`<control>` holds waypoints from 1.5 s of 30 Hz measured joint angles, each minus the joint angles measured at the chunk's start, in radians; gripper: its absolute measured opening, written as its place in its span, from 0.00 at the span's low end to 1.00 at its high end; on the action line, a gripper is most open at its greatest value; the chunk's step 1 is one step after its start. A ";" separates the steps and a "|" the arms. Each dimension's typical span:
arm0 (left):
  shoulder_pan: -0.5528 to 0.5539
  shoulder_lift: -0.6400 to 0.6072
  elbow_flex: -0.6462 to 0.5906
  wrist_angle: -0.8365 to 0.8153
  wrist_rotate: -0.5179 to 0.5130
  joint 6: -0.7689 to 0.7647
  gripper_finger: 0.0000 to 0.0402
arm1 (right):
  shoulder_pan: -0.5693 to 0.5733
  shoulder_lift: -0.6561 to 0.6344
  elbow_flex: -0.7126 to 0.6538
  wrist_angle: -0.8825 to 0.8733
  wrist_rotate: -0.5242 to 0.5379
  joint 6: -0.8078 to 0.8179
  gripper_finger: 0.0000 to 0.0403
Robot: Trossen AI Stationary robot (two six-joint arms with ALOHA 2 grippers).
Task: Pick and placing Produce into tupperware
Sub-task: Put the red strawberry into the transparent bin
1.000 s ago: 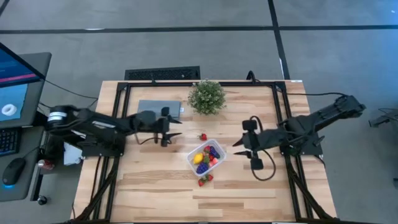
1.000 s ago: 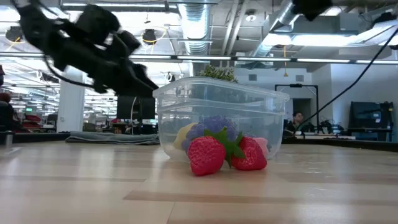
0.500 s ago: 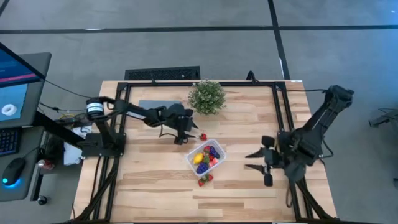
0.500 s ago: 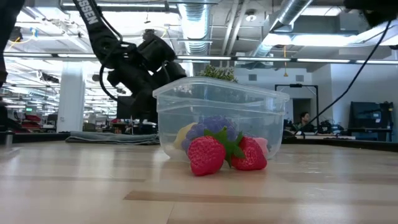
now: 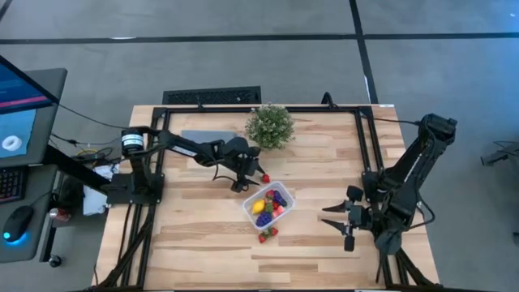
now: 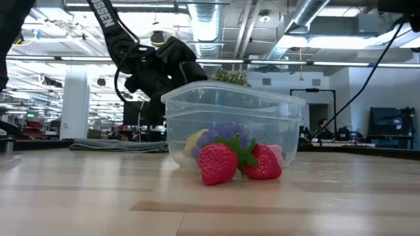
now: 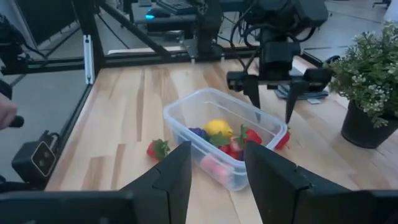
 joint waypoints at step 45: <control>-0.084 0.071 0.057 0.012 -0.124 0.039 0.54 | 0.032 0.000 0.001 -0.001 0.010 -0.021 0.42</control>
